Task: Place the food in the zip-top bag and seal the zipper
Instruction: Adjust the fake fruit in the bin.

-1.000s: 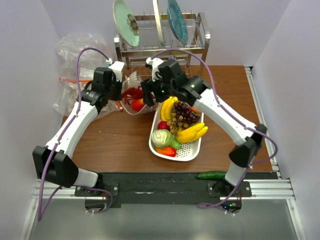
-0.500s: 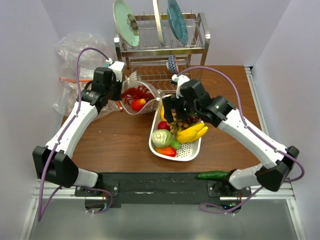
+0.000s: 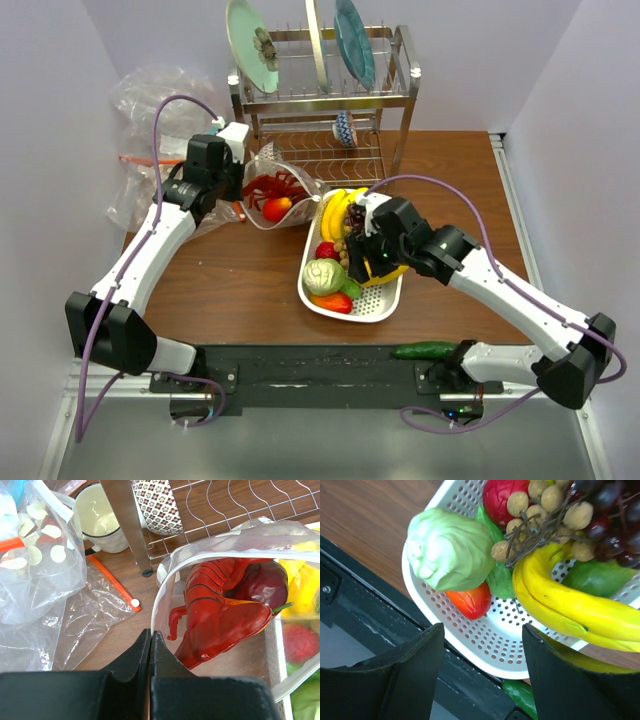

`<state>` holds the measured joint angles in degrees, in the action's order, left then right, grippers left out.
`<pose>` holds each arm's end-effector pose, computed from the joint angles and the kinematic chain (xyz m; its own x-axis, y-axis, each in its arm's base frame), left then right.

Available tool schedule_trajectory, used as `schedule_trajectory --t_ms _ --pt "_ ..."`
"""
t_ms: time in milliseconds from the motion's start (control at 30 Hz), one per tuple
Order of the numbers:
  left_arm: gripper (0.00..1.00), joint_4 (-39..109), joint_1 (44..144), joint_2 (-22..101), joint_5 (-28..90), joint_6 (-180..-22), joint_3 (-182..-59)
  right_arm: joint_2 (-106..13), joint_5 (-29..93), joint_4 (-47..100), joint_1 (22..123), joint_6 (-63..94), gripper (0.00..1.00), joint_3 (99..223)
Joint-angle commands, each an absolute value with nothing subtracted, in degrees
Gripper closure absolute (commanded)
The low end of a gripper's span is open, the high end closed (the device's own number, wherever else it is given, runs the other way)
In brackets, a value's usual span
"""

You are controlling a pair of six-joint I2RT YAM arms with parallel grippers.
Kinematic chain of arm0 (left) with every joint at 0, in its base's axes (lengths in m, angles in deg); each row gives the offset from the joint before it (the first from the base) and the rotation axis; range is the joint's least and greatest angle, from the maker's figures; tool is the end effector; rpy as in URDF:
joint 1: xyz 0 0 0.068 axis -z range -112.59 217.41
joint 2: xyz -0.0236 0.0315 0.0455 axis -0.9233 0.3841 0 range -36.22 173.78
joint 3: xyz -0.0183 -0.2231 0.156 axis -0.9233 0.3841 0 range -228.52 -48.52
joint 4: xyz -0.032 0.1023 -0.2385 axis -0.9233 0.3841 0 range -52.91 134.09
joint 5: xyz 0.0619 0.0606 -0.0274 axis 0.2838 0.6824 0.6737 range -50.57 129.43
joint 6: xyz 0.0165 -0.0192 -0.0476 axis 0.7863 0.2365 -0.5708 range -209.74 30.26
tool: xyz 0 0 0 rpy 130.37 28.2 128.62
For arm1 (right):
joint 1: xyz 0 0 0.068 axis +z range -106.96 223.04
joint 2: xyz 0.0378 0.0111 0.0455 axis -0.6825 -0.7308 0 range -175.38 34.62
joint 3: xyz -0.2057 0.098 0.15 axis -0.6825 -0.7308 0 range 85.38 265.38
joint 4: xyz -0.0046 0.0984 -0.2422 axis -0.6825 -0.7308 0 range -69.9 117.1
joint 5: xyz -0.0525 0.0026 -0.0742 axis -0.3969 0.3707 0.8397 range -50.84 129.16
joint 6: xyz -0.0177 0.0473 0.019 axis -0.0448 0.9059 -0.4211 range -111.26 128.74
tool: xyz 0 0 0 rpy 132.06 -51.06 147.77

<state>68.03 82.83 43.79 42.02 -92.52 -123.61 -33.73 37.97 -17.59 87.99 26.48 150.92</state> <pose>0.3014 -0.0814 0.3481 -0.5752 0.1082 -0.8108 0.2026 0.9792 -0.0130 0.1725 0.1731 0.3260 -0.7153 -0.2836 -0.6387 -0.5232 0.8232 0.2204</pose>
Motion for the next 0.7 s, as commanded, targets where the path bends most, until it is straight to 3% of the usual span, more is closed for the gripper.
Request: schedule_trajectory --t_ms 0,300,367,400,433,667 --pt "1.00 65.9 82.3 41.8 41.8 -91.9 -124.9 -36.2 32.1 -14.4 88.0 26.2 0.34 149.2" --pt "1.00 65.7 82.4 42.0 42.1 -91.9 -124.7 -39.4 27.9 -7.6 88.7 27.6 0.30 144.1" --pt "1.00 65.7 82.3 42.1 42.0 -91.9 -124.7 -40.4 28.4 -7.3 88.9 27.6 0.22 144.5" --pt "1.00 65.8 82.4 42.3 41.9 -91.8 -124.8 -40.8 28.5 -6.5 89.0 27.6 0.06 144.6" --pt "1.00 65.7 82.4 42.2 42.0 -91.8 -124.8 -41.0 28.8 -6.4 89.4 28.0 0.01 144.9" --pt "1.00 65.7 82.3 42.4 42.2 -91.8 -124.9 -43.0 31.0 -6.8 92.0 28.1 0.01 147.3"
